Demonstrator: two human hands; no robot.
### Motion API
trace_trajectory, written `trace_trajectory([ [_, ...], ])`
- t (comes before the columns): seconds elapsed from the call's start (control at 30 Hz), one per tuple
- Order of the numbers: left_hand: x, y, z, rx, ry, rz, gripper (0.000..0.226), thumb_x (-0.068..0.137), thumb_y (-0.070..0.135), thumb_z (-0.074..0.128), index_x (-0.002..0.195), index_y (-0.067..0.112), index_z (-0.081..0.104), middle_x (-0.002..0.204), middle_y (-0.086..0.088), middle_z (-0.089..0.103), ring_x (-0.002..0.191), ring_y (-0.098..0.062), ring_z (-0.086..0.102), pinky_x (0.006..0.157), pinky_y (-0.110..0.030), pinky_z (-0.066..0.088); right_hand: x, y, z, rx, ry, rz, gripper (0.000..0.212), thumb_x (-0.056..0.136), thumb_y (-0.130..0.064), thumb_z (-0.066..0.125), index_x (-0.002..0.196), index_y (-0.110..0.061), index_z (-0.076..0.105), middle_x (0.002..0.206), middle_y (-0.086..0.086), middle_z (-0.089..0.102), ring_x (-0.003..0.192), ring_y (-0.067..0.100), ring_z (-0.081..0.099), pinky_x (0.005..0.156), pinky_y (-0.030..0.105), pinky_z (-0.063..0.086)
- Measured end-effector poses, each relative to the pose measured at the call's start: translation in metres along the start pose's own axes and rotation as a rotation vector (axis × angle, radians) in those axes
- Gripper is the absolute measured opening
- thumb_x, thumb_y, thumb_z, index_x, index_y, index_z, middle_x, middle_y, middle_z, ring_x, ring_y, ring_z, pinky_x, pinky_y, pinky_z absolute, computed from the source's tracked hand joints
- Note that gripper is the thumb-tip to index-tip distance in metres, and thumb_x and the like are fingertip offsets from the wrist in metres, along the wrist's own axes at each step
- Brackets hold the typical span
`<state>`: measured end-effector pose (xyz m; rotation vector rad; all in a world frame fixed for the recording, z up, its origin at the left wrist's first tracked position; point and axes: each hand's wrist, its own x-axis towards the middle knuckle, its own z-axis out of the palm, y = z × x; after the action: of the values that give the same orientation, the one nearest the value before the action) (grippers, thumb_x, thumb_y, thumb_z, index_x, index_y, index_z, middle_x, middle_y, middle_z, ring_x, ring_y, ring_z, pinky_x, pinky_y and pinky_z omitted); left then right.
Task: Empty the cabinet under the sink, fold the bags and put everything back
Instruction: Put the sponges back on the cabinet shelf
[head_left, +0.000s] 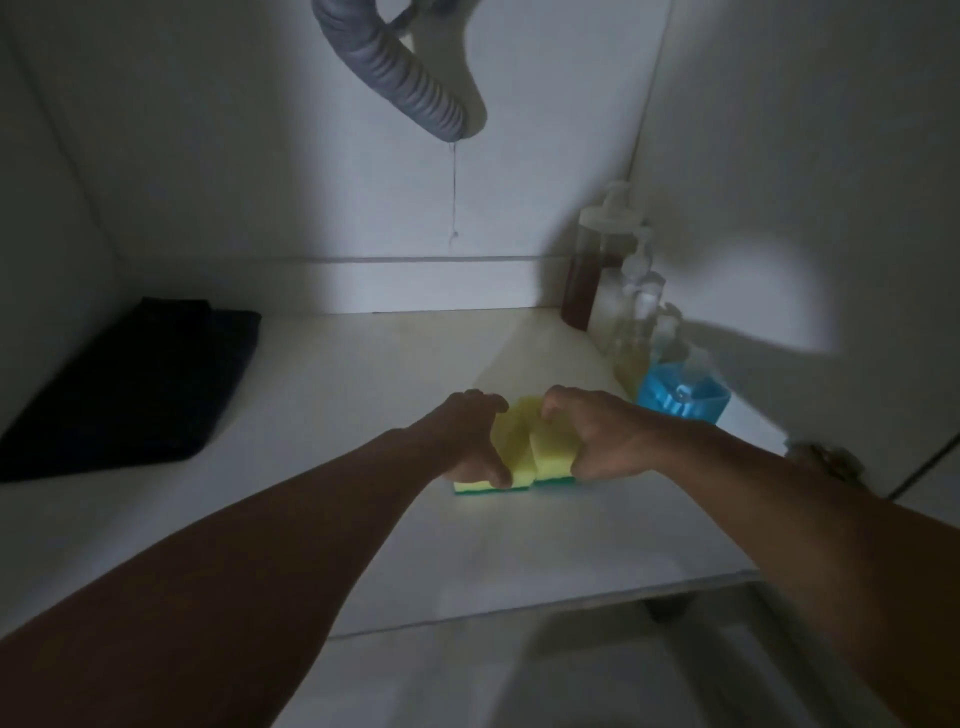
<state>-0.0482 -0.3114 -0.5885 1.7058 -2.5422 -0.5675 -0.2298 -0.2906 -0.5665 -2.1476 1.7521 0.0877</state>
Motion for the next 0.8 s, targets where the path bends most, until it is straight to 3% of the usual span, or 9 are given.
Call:
trace_trajectory([
  [0.1, 0.035, -0.003, 0.001, -0.052, 0.050, 0.001, 0.086, 0.076, 0.035, 0.076, 0.148, 0.024, 0.031, 0.157, -0.001, 0.023, 0.143, -0.020, 0.021, 0.113, -0.030, 0.022, 0.031, 0.019, 0.006, -0.094, 0.155, -0.024, 0.069, 0.073, -0.005, 0.067, 0.137, -0.019, 0.046, 0.137, 0.005, 0.045, 0.124, 0.025, 0.047, 0.097, 0.035, 0.047],
  [0.17, 0.056, -0.006, -0.001, -0.057, 0.106, -0.007, 0.075, 0.078, 0.034, 0.075, 0.143, 0.024, 0.040, 0.155, -0.001, 0.025, 0.143, -0.020, 0.020, 0.114, -0.029, 0.019, 0.051, 0.026, 0.009, -0.202, 0.289, -0.024, 0.060, 0.074, -0.004, 0.066, 0.131, -0.015, 0.053, 0.131, 0.008, 0.046, 0.123, 0.029, 0.045, 0.095, 0.039, 0.049],
  [0.3, 0.098, -0.009, -0.003, -0.080, 0.311, -0.037, 0.055, 0.076, 0.027, 0.077, 0.128, 0.022, 0.060, 0.128, -0.005, 0.048, 0.122, -0.021, 0.042, 0.104, -0.033, 0.038, 0.089, 0.031, 0.009, -0.273, 0.453, 0.016, 0.055, 0.084, -0.002, 0.058, 0.134, -0.022, 0.050, 0.127, 0.007, 0.053, 0.121, 0.029, 0.046, 0.090, 0.041, 0.050],
  [0.5, 0.161, -0.022, -0.001, -0.162, 0.439, -0.095, 0.042, 0.081, 0.015, 0.067, 0.122, 0.026, 0.064, 0.129, 0.000, 0.056, 0.120, -0.021, 0.053, 0.102, -0.028, 0.040, 0.147, 0.052, 0.001, -0.243, 0.531, 0.025, 0.048, 0.089, -0.003, 0.045, 0.131, -0.022, 0.058, 0.123, 0.008, 0.062, 0.117, 0.034, 0.055, 0.093, 0.042, 0.051],
  [0.8, 0.218, -0.032, -0.012, -0.065, 0.463, -0.072, 0.032, 0.088, 0.017, 0.059, 0.119, 0.017, 0.065, 0.131, -0.006, 0.051, 0.120, -0.027, 0.051, 0.101, -0.037, 0.045, 0.205, 0.066, -0.021, -0.258, 0.452, 0.026, 0.051, 0.095, -0.005, 0.040, 0.144, -0.020, 0.045, 0.143, 0.010, 0.048, 0.126, 0.033, 0.048, 0.104, 0.037, 0.041],
])
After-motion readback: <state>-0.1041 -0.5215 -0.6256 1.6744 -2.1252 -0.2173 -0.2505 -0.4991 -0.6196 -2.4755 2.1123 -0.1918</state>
